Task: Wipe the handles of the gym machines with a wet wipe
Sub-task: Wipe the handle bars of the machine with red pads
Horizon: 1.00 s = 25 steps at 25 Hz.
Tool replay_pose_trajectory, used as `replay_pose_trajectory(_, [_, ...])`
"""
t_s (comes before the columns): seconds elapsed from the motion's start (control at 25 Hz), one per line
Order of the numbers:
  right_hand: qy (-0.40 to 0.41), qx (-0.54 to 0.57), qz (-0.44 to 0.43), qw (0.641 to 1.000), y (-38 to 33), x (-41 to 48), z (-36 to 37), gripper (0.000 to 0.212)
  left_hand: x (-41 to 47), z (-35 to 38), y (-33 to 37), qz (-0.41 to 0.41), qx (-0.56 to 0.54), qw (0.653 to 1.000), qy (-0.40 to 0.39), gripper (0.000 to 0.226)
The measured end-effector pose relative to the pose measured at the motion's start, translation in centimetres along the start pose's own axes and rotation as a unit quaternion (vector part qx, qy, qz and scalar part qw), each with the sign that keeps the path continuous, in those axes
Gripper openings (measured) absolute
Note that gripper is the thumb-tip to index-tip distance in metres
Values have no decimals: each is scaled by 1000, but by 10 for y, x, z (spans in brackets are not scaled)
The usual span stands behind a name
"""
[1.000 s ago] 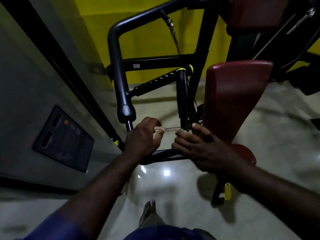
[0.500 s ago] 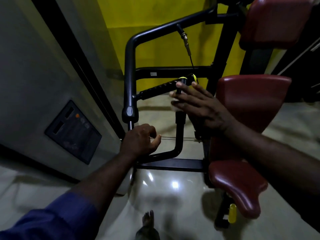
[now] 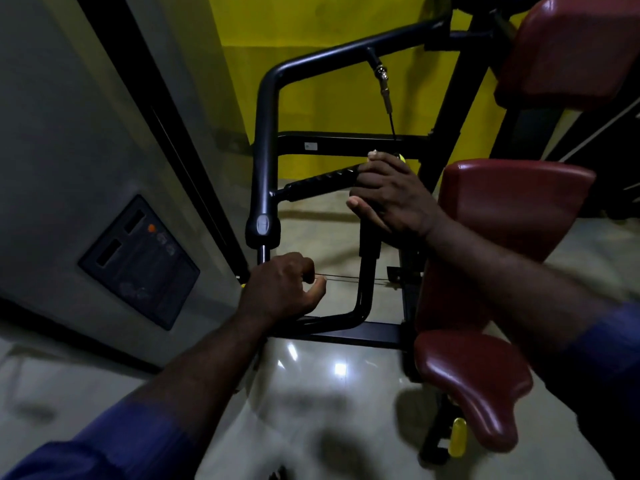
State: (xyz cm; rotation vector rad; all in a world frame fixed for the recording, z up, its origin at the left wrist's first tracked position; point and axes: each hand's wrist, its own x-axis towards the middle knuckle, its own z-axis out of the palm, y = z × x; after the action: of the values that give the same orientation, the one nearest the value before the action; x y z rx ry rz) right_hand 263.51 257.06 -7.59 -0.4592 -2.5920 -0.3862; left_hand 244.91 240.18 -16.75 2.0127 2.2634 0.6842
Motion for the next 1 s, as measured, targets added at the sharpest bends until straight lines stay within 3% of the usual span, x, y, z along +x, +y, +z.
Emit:
replay_pose_trajectory(0.08, [8,64,45,997,-27,-23,8,42,1,1,-2,-1,-7,1000,3,28])
replay_pose_trajectory(0.2, [-6,44,-62,997,-69,-73,14,38,1,1,-4,10,-25,1000,4,29])
replay_pose_trajectory(0.28, [-8,26,-93,995,-43,-54,11,40,1,0,-4,13,-32,999,2,30])
replay_pose_trajectory(0.36, [8,22,-34,999,-4,-16,12,53,1,1,-4,12,-36,999,1,31])
replay_pose_trajectory(0.44, [5,116,89,989,15,16,9,62,0,1,-6,6,-40,999,-5,33])
replay_pose_trajectory(0.48, [19,194,182,964,11,23,9,60,0,-1,-4,9,-43,999,-9,33])
replay_pose_trajectory(0.56, [82,307,360,877,-11,31,12,52,0,-5,-2,17,-40,999,-20,33])
replay_pose_trajectory(0.68, [152,360,504,770,-24,45,12,56,0,-8,-3,25,-33,999,-29,33])
replay_pose_trajectory(0.8, [136,336,597,715,-28,38,13,59,1,-10,-4,34,-20,999,-37,36])
replay_pose_trajectory(1.0, [189,377,628,654,-45,24,12,46,1,-11,-1,38,-14,998,-48,37])
